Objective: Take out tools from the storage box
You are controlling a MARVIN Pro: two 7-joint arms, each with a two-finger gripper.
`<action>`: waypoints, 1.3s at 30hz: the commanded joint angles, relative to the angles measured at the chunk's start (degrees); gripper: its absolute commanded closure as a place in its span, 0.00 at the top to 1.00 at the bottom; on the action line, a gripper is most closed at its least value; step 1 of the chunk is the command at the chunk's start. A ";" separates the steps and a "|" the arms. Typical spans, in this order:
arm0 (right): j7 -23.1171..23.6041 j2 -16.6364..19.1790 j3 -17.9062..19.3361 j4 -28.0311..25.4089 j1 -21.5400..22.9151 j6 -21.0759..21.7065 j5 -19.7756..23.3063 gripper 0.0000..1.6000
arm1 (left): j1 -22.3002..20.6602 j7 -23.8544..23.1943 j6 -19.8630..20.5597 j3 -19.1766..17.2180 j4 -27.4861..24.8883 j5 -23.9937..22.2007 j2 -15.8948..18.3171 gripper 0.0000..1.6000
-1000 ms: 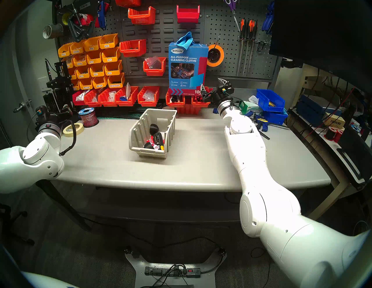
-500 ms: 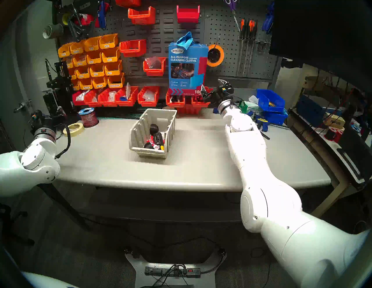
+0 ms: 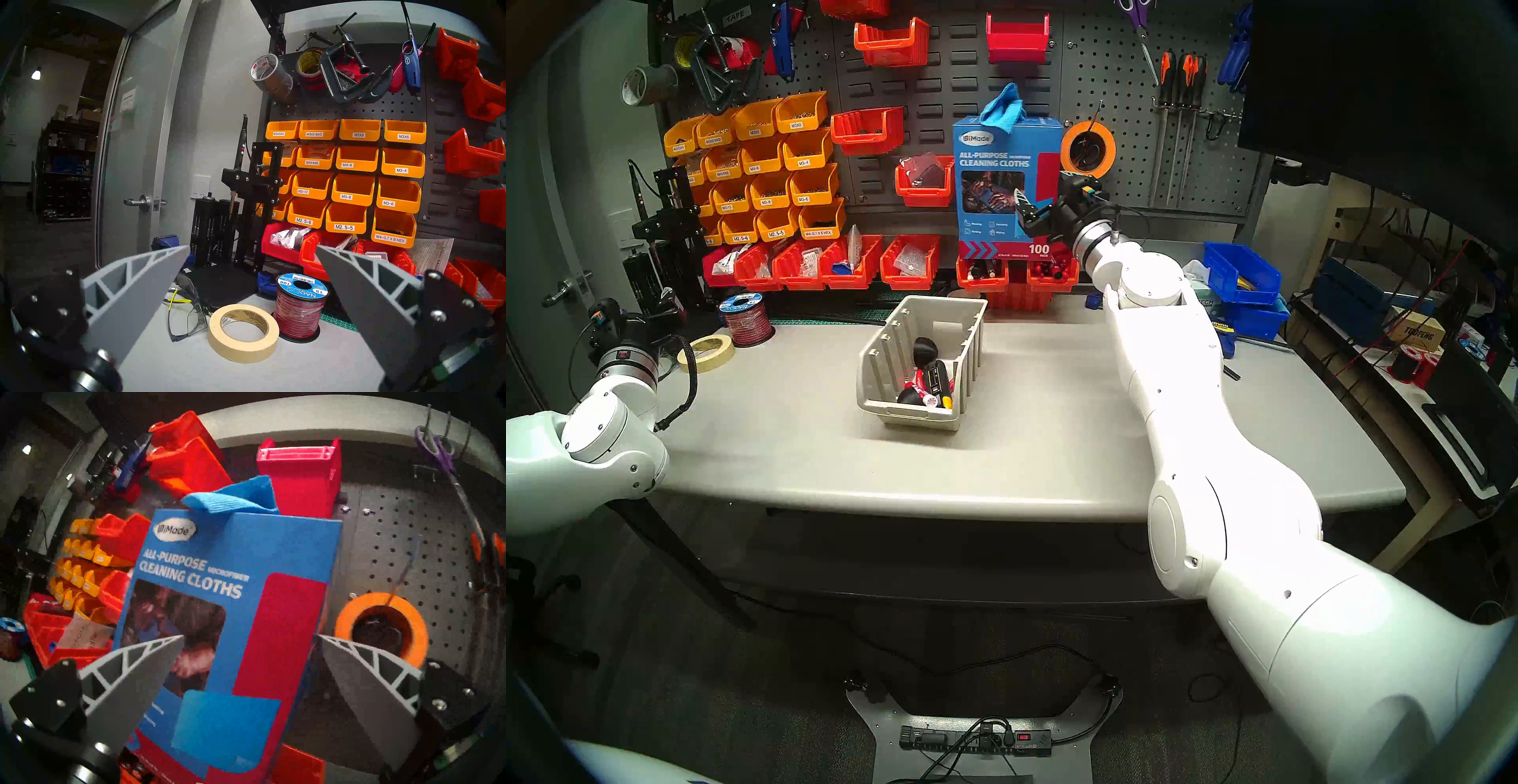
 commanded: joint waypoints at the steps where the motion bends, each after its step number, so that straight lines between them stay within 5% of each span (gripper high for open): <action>1: 6.60 -3.98 -1.86 -4.79 -0.35 4.56 3.66 1.00 | -0.70 -0.06 -0.15 -0.65 -0.17 0.45 -0.13 1.00; 9: 8.49 -1.24 -1.93 -12.08 -4.89 12.18 4.70 1.00 | -0.71 -0.06 -0.21 -0.65 -0.19 0.59 -0.12 1.00; 16: 5.27 0.17 -2.21 -18.83 -7.88 18.41 2.63 1.00 | -0.70 0.06 -0.22 -0.65 -0.20 0.73 -0.13 1.00; 27: -0.28 2.47 -2.30 -26.60 -12.68 24.94 -2.72 1.00 | -0.69 0.14 -0.24 -0.65 -0.20 0.81 -0.14 1.00; 39: 1.33 8.10 0.43 -36.59 -18.13 31.82 -4.34 1.00 | -0.68 0.08 -0.30 -0.62 -0.18 0.71 -0.15 1.00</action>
